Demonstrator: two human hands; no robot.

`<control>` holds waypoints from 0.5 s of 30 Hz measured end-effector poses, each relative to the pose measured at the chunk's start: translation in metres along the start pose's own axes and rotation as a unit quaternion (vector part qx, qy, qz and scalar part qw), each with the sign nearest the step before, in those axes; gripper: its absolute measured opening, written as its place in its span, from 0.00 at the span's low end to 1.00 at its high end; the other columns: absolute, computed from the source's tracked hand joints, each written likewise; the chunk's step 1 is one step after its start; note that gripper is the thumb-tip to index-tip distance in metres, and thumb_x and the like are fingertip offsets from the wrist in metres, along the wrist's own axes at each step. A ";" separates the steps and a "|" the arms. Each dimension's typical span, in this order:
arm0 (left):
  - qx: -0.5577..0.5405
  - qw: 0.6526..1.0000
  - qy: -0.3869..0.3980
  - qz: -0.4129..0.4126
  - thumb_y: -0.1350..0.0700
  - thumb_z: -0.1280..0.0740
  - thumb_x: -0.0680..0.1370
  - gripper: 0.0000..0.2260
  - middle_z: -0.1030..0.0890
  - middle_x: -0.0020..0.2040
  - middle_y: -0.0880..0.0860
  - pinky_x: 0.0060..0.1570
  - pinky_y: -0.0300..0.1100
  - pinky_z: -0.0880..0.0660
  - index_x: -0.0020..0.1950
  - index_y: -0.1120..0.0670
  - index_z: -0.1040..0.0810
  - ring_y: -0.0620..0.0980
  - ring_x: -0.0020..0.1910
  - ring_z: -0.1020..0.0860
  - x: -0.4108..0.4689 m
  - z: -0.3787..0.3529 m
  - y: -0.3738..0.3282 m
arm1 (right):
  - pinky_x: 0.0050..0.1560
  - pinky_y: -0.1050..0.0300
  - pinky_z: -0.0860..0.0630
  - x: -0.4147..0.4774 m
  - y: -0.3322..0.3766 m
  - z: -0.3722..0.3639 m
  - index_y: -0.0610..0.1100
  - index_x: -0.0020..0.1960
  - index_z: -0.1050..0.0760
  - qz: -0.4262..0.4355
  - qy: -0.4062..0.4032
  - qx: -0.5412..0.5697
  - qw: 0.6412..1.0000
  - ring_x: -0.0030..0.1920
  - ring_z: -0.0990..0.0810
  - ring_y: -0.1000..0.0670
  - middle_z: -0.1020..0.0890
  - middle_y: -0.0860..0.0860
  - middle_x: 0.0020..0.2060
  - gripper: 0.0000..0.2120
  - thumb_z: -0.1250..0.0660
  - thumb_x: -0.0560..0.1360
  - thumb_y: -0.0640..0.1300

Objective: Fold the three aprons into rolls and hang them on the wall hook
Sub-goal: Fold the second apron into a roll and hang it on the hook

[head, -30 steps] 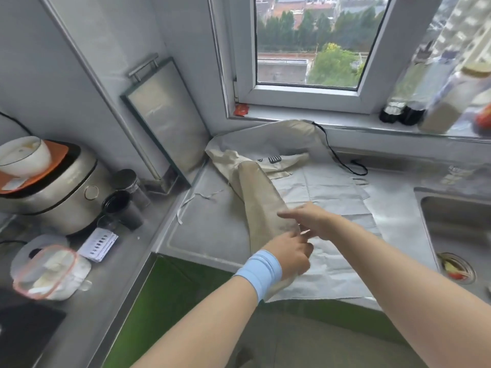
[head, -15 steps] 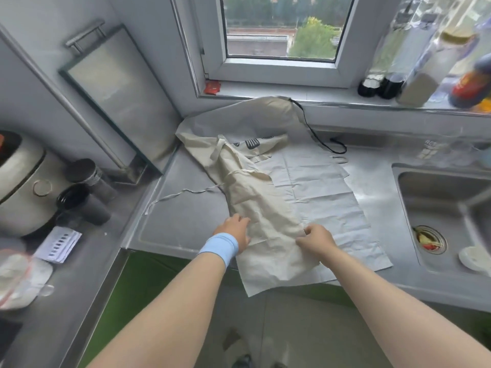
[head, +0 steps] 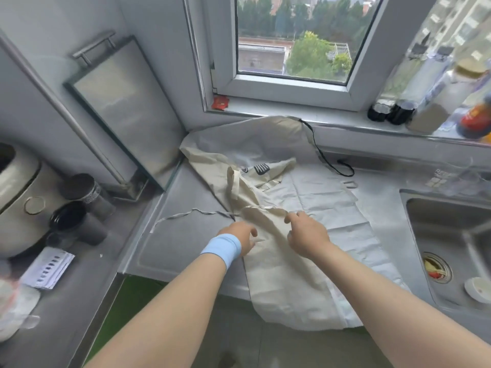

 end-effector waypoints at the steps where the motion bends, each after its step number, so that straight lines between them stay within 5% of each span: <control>1: -0.017 1.000 -0.014 0.007 0.50 0.37 0.78 0.15 0.27 0.64 0.50 0.64 0.50 0.30 0.64 0.45 0.26 0.52 0.65 0.28 0.006 0.014 0.010 | 0.52 0.49 0.28 0.013 0.018 0.006 0.49 0.63 0.30 0.037 -0.015 -0.005 0.999 0.58 0.25 0.41 0.27 0.47 0.59 0.17 0.41 0.75 0.41; 10: -0.174 0.974 -0.141 0.033 0.56 0.38 0.77 0.20 0.25 0.63 0.51 0.61 0.50 0.28 0.68 0.44 0.35 0.55 0.59 0.25 0.045 0.091 0.070 | 0.58 0.51 0.29 0.100 0.080 0.009 0.48 0.60 0.26 0.029 -0.028 0.117 0.992 0.62 0.28 0.44 0.27 0.48 0.60 0.16 0.38 0.73 0.41; 15: -0.050 0.957 -0.280 -0.061 0.59 0.39 0.77 0.23 0.31 0.68 0.47 0.63 0.47 0.32 0.71 0.41 0.32 0.51 0.67 0.34 0.073 0.131 0.046 | 0.62 0.52 0.29 0.148 0.040 0.017 0.46 0.62 0.27 -0.057 -0.017 0.184 0.981 0.63 0.26 0.44 0.24 0.46 0.63 0.19 0.42 0.73 0.36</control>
Point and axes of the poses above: each hand's wrist, its own x-axis towards the middle knuckle, its own z-axis out of the back of the hand, y = z × x, the point moved 6 cm from there along x, towards the middle knuckle
